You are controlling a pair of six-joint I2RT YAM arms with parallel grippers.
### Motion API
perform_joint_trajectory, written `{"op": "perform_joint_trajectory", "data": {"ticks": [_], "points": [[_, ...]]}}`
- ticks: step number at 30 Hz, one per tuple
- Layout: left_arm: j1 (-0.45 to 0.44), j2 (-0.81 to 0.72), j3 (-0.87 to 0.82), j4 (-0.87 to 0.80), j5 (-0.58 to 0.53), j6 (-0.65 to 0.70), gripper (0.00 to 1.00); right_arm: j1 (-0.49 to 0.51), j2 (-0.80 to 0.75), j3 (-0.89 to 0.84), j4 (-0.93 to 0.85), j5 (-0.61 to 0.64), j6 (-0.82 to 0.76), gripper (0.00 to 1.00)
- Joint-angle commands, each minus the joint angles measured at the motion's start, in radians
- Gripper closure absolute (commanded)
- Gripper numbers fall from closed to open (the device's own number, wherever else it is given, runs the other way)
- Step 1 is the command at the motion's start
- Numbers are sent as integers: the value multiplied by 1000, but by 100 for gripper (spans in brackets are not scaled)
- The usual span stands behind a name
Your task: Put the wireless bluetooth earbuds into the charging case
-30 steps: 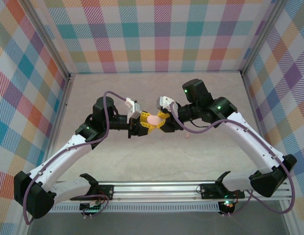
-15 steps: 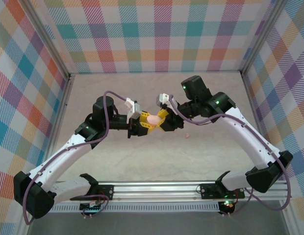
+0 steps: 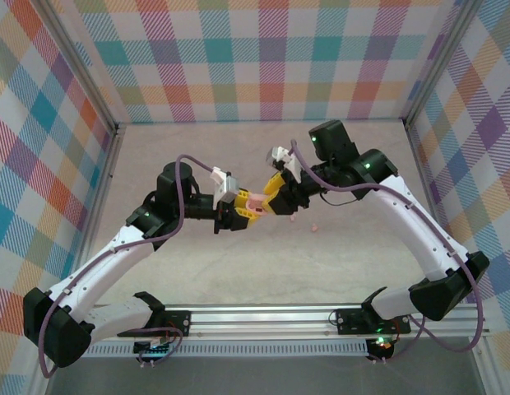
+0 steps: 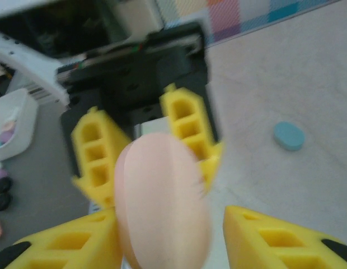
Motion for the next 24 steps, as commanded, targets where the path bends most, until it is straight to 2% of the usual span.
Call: {"op": "perform_joint_trajectory", "data": {"ticks": [1, 8, 12, 20, 24], "points": [[-9, -4, 21, -7, 47, 28, 84, -21, 1, 24, 76, 45, 65, 46], [-9, 7, 21, -6, 28, 15, 84, -26, 5, 23, 97, 60, 104, 41], [-7, 25, 20, -12, -22, -20, 84, -27, -9, 18, 112, 51, 136, 36], [3, 39, -17, 42, -125, -96, 83, -41, -44, -16, 149, 58, 214, 33], [8, 38, -62, 71, -194, -143, 83, -81, -74, -45, 188, 99, 326, 33]]}}
